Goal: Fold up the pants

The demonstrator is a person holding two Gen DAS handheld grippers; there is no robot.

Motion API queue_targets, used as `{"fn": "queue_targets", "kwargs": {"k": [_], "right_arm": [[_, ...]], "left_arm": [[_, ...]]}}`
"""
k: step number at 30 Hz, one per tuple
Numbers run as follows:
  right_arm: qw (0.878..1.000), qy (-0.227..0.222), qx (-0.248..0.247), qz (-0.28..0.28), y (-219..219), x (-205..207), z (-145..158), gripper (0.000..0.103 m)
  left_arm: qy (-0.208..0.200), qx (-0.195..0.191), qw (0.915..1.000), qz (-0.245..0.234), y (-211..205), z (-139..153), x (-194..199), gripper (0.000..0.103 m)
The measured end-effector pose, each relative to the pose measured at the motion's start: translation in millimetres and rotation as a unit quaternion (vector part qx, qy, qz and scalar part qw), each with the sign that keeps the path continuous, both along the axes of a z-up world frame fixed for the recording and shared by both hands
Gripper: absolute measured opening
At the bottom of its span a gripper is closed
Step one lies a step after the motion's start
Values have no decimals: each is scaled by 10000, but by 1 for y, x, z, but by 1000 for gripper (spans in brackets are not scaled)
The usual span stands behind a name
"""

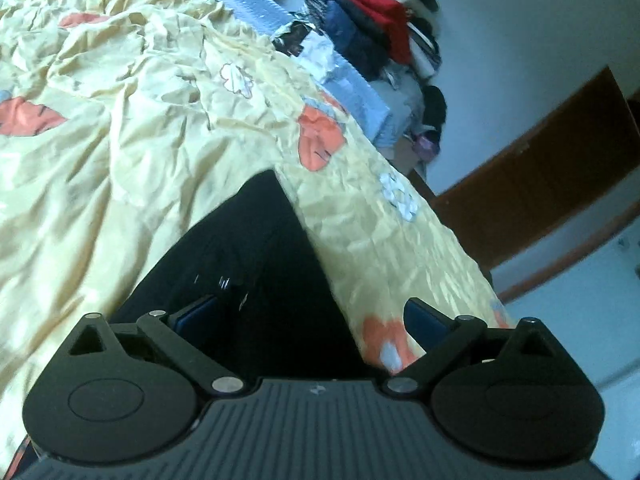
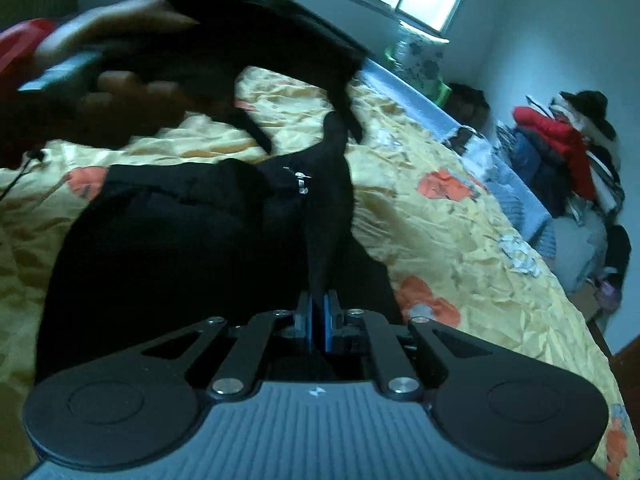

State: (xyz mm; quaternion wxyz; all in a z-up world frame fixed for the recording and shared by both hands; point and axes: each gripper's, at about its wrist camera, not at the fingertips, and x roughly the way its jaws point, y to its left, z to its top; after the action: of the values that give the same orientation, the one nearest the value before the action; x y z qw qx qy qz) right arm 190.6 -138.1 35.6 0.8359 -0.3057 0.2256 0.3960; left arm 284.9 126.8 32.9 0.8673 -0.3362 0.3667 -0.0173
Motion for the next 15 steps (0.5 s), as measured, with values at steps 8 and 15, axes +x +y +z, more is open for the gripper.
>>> {"fn": "queue_targets", "kwargs": {"k": [8,15], "right_arm": [[9996,83,183,-184,3,-18,-7,5],[9970,524,547,-132,9,-74,-12,5]], "left_arm": [[116,40,9999,-91,-1,-16,-15,3],[-175,609,9954,-711,2,-2,-105,3]]}}
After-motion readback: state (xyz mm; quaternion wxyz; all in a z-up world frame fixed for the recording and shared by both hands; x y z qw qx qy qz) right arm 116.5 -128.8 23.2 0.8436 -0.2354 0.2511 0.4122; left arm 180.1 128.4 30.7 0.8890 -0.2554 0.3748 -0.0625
